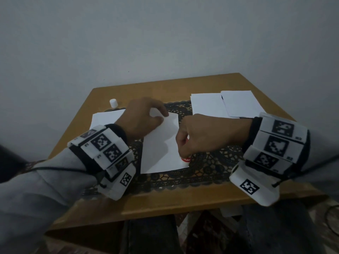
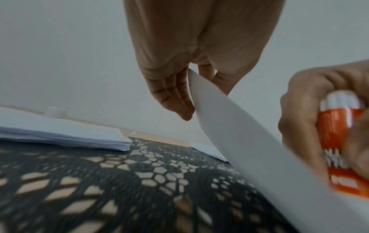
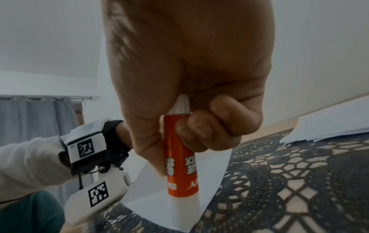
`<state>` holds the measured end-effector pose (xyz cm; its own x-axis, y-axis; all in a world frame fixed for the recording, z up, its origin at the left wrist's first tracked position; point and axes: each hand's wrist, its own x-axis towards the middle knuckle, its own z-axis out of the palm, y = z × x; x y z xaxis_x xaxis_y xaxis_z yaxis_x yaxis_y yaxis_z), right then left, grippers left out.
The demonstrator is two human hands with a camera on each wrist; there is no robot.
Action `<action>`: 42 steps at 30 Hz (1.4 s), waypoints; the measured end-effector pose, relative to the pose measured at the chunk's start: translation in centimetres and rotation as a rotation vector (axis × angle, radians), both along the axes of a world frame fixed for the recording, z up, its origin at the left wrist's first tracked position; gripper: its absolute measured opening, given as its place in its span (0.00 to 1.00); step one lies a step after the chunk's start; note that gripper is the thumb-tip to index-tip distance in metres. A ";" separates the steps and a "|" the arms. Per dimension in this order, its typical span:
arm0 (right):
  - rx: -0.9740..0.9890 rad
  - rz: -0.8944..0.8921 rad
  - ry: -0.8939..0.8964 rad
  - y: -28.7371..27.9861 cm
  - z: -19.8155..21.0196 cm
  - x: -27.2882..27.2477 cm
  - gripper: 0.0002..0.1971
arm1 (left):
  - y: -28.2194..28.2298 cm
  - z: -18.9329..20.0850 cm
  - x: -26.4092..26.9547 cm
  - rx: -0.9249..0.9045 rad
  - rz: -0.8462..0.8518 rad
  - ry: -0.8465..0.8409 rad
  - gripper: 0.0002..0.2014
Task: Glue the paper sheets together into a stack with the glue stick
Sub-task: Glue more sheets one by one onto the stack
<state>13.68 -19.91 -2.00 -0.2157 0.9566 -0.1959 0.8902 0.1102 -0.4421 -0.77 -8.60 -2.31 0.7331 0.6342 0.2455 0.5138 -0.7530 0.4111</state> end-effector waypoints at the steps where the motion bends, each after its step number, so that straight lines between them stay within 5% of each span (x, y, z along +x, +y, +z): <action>1: -0.010 0.004 -0.001 0.0 0.1 0.2 0.10 | 0.2 0.4 0.1 -0.010 -0.012 -0.019 0.08; 7: -0.041 0.011 0.020 0.0 0.0 1.8 0.10 | 0.7 2.5 -1.0 -0.049 -0.079 0.025 0.08; 15: 0.114 -0.236 0.065 0.9 0.1 5.5 0.08 | 0.7 2.6 -2.7 -0.471 -0.198 0.400 0.23; 23: 0.412 -0.388 0.106 1.3 -0.5 6.5 0.14 | 0.5 0.4 -1.4 -0.252 -0.042 0.352 0.18; 42: 0.367 -0.347 -0.014 3.6 -1.7 4.8 0.08 | 0.3 -1.4 -1.2 -0.181 -0.056 0.460 0.13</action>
<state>18.44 -16.28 -3.72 0.1273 0.9779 0.1660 0.9074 -0.0473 -0.4176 -1.94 -8.34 -3.71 0.7735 0.5937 -0.2220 0.6338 -0.7221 0.2773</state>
